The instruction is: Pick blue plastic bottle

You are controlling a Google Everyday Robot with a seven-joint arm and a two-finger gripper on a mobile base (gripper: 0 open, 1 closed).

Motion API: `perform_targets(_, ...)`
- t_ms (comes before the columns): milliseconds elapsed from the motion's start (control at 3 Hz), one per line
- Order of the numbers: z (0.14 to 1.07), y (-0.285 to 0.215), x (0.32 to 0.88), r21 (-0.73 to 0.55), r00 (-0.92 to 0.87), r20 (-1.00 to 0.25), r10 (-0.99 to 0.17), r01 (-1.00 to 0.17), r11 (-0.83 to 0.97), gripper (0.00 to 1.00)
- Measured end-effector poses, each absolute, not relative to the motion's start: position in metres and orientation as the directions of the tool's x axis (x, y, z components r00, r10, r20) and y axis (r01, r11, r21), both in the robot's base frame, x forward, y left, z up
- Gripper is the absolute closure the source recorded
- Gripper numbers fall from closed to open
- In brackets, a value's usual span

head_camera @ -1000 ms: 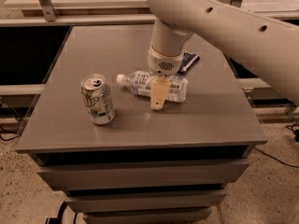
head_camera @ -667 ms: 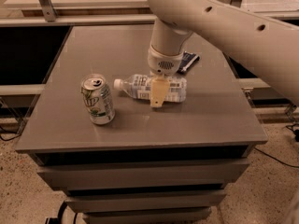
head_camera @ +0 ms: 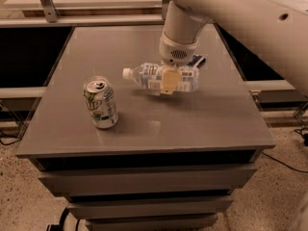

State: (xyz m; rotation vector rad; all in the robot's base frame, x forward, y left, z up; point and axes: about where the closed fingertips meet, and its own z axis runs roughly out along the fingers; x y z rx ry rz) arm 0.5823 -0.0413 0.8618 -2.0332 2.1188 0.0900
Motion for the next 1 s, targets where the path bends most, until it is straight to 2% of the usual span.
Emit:
perform_targets(667,0.953,-0.079,0.604,-0.193,-0.060,-0.220,-0.974,-0.976,0.104,1.00)
perform_targets(1000,0.960,-0.077,0.609,-0.217,-0.059,-0.236,-0.970,-0.970,0.112,1.00)
